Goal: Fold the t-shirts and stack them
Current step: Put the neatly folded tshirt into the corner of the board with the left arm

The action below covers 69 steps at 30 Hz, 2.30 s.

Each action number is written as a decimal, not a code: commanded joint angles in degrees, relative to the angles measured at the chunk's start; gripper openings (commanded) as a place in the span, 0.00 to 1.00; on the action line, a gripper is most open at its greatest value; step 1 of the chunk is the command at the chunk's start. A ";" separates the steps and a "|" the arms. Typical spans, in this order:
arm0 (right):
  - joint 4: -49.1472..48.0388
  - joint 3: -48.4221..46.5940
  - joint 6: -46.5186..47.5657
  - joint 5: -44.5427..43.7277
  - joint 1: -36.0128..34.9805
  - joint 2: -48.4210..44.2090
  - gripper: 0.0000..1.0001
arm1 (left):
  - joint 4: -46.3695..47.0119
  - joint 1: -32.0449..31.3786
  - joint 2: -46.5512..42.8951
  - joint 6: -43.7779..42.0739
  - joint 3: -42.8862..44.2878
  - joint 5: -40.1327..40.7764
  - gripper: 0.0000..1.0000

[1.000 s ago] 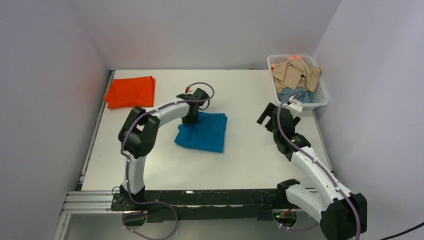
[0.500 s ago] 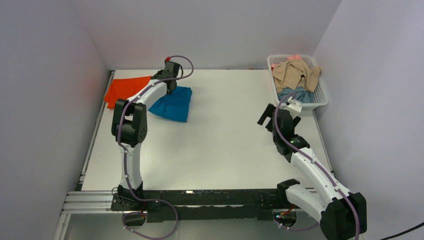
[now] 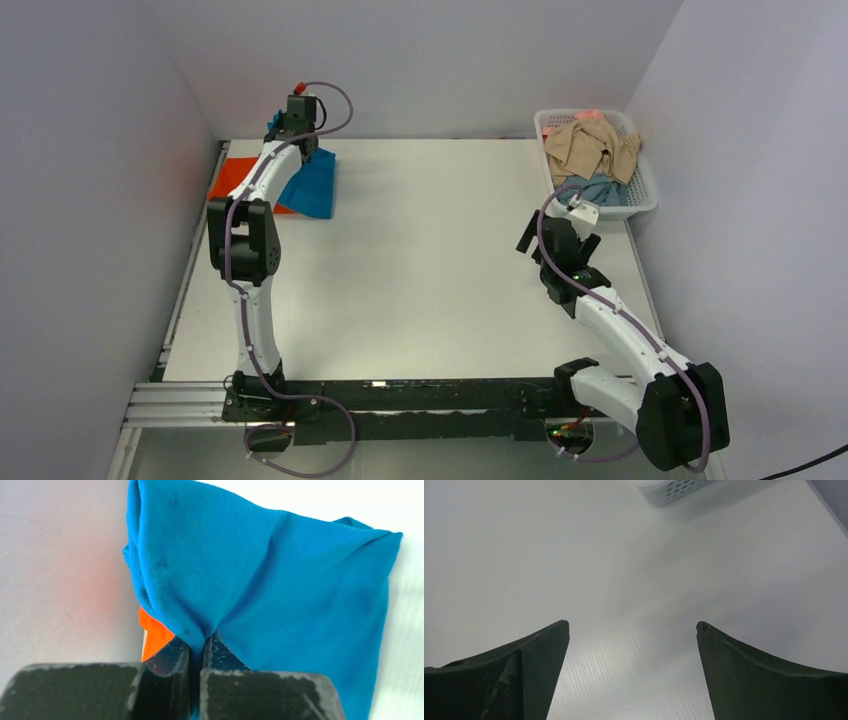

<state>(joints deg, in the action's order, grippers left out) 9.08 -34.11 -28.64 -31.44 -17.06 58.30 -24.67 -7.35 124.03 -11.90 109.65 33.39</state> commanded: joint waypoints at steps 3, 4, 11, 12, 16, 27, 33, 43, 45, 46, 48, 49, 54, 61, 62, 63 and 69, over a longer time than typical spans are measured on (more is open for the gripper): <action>-1.01 -1.95 0.70 -2.79 0.18 0.83 1.00 | -0.29 1.02 -2.05 -3.05 7.01 -1.96 0.00; -1.11 -1.91 0.71 -2.81 0.18 0.79 1.00 | -0.44 1.04 -2.28 -3.65 7.50 -2.00 0.00; -0.83 -1.77 0.44 -2.84 0.28 0.48 1.00 | -2.26 1.35 -5.00 -5.16 8.71 -2.60 0.00; -0.82 -1.75 0.37 -2.76 0.35 0.39 1.00 | -2.49 1.52 -5.34 -4.99 8.66 -3.05 0.00; -0.43 -1.88 0.21 -2.66 0.28 0.29 1.00 | -3.71 2.23 -5.61 -4.14 9.82 -3.96 0.00; -0.38 -1.93 0.08 -2.89 0.30 0.72 1.00 | -6.81 3.03 -7.75 -3.23 11.21 -7.61 0.00; -0.11 -1.99 -0.10 -2.83 0.44 0.80 1.00 | -8.50 3.99 -7.52 -2.60 12.92 -8.83 0.00; 0.60 -2.52 -0.20 -2.75 0.36 1.66 1.00 | -7.89 7.16 -4.22 -0.91 11.80 -12.40 0.00; 0.50 -2.46 -0.18 -2.88 0.36 1.79 1.00 | -7.75 8.06 -2.60 -1.31 12.70 -12.69 0.00; 0.62 -2.53 -0.21 -2.96 0.36 1.83 1.00 | -7.83 9.22 -1.77 -1.24 13.04 -13.33 0.00; 0.75 -2.63 -0.30 -3.22 0.36 1.98 1.00 | -7.43 10.51 -0.42 -0.73 13.28 -14.61 0.00; 0.95 -2.79 -0.40 -3.33 0.36 2.15 1.00 | -7.19 11.30 0.09 -0.45 13.19 -15.22 0.00; 1.76 -3.50 -0.53 -3.45 0.36 2.59 1.00 | -4.58 13.69 3.14 -0.57 12.61 -17.00 0.19; 3.25 -4.57 -0.87 -3.83 0.39 2.62 1.00 | -8.00 16.78 9.56 3.53 22.38 -13.76 0.95; 3.75 -4.83 -1.01 -3.93 0.39 2.57 1.00 | -7.27 16.84 8.92 3.98 21.77 -12.94 0.99; 4.11 -4.95 -1.25 -4.16 0.36 2.43 1.00 | -6.33 16.85 7.77 4.63 20.27 -12.44 0.99; 4.79 -4.34 -2.44 -2.99 0.40 -0.03 1.00 | -0.21 16.80 -2.84 9.64 6.29 -19.53 0.99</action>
<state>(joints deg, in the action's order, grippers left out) 13.45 -36.71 -29.78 -34.02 -16.91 60.86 -29.80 9.78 130.43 -6.92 121.84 18.52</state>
